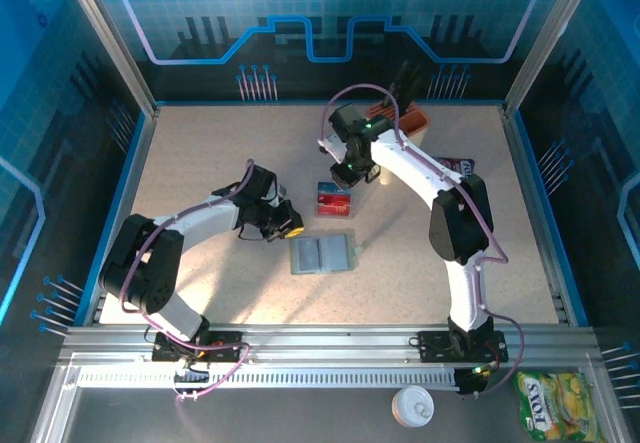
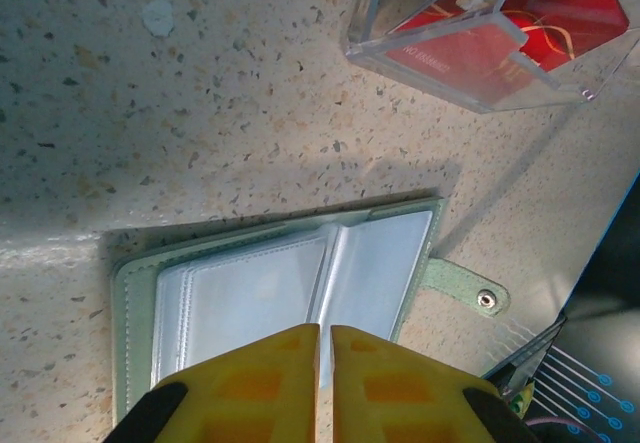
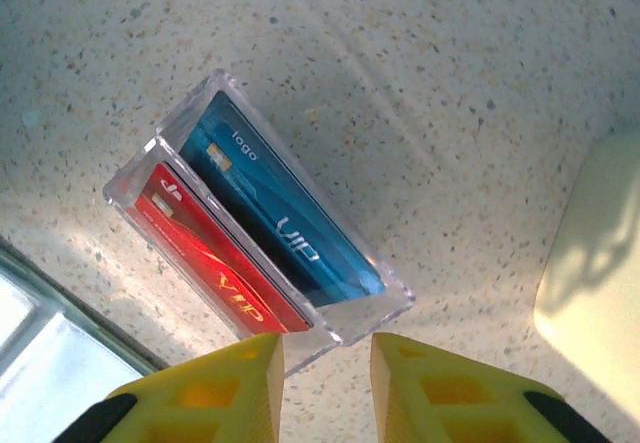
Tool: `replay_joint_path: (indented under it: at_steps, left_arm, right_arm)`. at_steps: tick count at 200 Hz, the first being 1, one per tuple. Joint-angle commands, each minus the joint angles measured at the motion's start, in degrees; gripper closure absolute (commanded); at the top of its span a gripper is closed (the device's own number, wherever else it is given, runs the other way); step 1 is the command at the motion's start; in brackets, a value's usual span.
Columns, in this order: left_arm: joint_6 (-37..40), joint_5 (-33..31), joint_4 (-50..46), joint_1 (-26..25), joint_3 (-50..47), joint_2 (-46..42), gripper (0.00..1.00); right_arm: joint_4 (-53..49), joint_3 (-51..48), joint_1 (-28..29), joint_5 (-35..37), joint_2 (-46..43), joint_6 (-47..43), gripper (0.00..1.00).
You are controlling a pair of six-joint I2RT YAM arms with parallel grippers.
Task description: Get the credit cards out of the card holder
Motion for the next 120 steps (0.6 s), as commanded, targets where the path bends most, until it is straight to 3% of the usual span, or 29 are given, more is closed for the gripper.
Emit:
replay_joint_path:
  at_steps: [1, 67, 120]
  left_arm:
    - [-0.8, 0.82, 1.23, 0.38, -0.18, 0.08, 0.88]
    - [-1.81, 1.25, 2.76, 0.39, -0.46, 0.12, 0.88]
    - [-2.8, 1.4, 4.01, 0.38, -3.44, -1.34, 0.88]
  right_arm:
    - [2.67, -2.89, 1.69, 0.95, -3.12, 12.68, 0.69]
    - [9.95, -14.27, 5.5, -3.68, -9.46, 29.87, 0.69]
    - [16.13, -22.18, 8.38, -6.16, -13.17, 34.64, 0.69]
